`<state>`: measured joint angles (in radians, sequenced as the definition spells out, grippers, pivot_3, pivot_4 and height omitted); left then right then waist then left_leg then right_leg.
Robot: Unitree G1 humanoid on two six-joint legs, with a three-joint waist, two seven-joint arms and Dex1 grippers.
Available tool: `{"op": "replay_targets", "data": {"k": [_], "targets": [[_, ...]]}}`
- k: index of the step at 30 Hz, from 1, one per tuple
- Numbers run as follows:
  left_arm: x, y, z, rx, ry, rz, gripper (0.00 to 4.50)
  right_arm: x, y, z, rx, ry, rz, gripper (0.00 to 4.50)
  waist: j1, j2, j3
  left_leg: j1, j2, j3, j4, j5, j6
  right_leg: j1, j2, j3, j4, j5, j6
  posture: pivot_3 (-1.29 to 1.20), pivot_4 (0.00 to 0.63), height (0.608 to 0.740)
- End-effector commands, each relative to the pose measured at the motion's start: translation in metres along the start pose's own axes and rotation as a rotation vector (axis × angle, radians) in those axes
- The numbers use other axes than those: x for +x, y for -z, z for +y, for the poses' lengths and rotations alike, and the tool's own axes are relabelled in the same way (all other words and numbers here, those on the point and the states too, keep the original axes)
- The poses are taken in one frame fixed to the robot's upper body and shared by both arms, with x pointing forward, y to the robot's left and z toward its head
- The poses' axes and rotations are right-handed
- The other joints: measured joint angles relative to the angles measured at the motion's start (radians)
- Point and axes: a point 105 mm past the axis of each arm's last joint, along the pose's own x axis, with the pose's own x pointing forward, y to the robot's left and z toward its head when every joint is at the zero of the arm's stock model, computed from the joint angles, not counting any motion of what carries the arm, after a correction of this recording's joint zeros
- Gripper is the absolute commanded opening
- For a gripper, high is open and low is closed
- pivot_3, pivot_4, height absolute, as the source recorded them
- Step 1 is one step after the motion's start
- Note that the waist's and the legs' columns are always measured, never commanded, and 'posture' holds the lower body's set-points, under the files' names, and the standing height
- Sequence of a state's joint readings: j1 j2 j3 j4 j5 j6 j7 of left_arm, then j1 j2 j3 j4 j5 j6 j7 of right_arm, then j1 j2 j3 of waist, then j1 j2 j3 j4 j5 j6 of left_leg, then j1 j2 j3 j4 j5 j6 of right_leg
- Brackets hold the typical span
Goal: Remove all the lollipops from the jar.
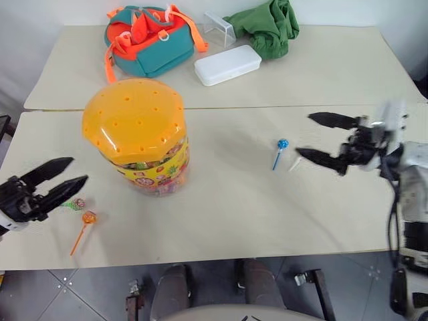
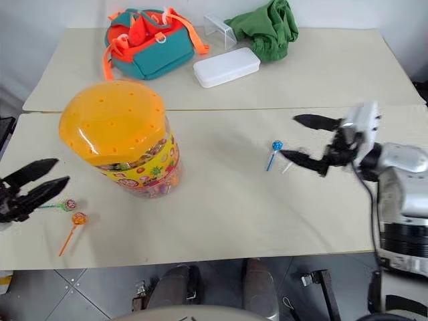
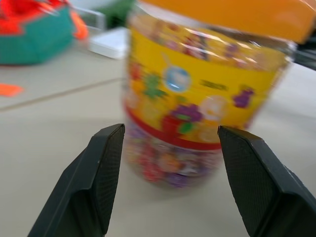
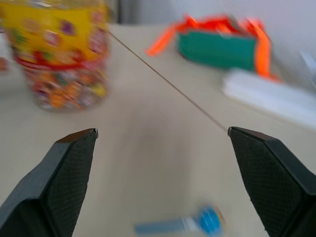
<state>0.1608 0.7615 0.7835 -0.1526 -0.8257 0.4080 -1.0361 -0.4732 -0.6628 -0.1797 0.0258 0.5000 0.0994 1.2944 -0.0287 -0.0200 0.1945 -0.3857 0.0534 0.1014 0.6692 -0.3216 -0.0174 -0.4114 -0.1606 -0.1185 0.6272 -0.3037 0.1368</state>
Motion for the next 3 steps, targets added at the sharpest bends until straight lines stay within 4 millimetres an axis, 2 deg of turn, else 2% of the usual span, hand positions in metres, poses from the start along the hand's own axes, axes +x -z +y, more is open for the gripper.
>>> {"op": "replay_targets", "data": {"k": [1,3], "targets": [[-0.008,0.005,0.0,0.085,-0.139,-0.004,3.19,0.015,0.004,0.006,-0.133,-0.032,-0.047,4.42,0.0,0.0,0.0,0.0,0.0,0.0,0.0,0.0,0.0,0.0,0.0,0.0,0.0,0.0,0.0,0.0,0.15,0.74],[-0.009,0.013,0.003,0.151,-0.224,0.012,3.19,0.017,0.02,0.006,-0.136,-0.016,-0.034,4.42,0.0,-0.001,0.0,0.001,0.0,0.0,0.0,0.0,0.0,0.001,0.0,0.0,0.0,0.001,0.001,0.0,0.15,0.74]]}}
